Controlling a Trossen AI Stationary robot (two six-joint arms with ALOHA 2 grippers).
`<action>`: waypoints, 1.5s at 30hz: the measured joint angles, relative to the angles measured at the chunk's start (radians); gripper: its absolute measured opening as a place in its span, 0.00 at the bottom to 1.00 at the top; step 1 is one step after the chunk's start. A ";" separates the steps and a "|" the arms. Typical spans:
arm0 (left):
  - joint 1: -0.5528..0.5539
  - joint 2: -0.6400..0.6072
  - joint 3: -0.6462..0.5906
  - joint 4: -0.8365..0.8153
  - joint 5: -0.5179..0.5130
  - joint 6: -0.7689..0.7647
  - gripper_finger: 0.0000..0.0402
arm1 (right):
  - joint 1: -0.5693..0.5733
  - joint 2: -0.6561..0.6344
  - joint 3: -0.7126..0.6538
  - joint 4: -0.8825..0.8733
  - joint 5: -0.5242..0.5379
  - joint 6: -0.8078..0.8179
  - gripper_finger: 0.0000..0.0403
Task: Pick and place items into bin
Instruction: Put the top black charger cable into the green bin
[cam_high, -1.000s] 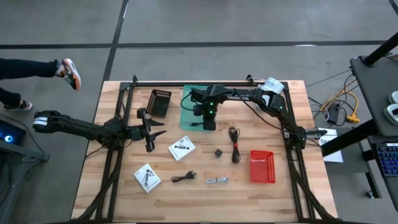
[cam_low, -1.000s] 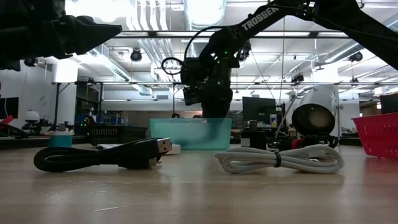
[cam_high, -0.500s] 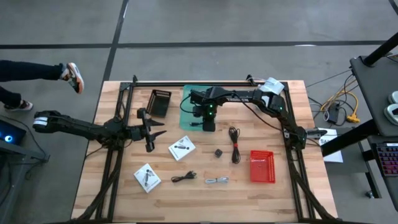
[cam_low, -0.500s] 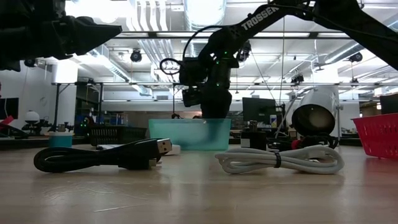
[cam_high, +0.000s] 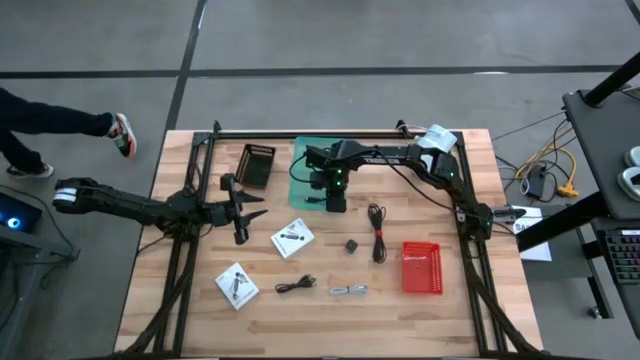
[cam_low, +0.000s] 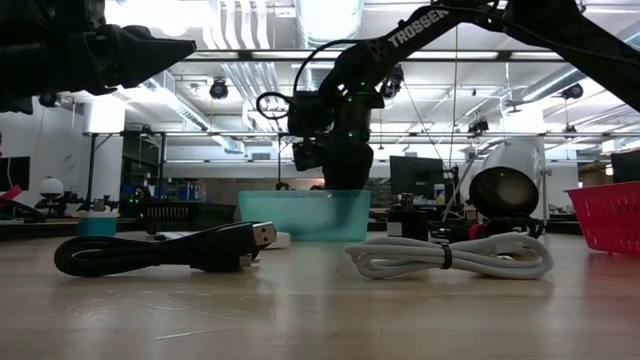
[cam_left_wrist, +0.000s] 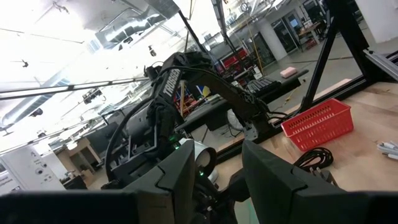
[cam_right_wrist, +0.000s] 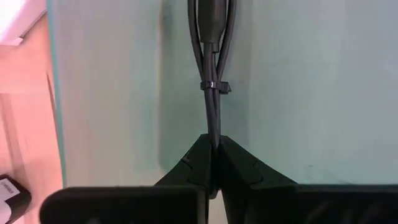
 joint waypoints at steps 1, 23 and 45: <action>0.000 0.000 0.000 0.000 0.000 0.000 0.29 | 0.004 0.000 0.000 0.000 0.000 -0.001 0.02; 0.000 0.000 0.000 0.000 0.000 0.000 0.29 | 0.047 -0.004 -0.067 0.068 -0.004 0.003 0.02; 0.000 0.000 0.000 0.000 0.000 0.000 0.29 | 0.047 -0.003 -0.075 0.096 0.001 0.003 0.08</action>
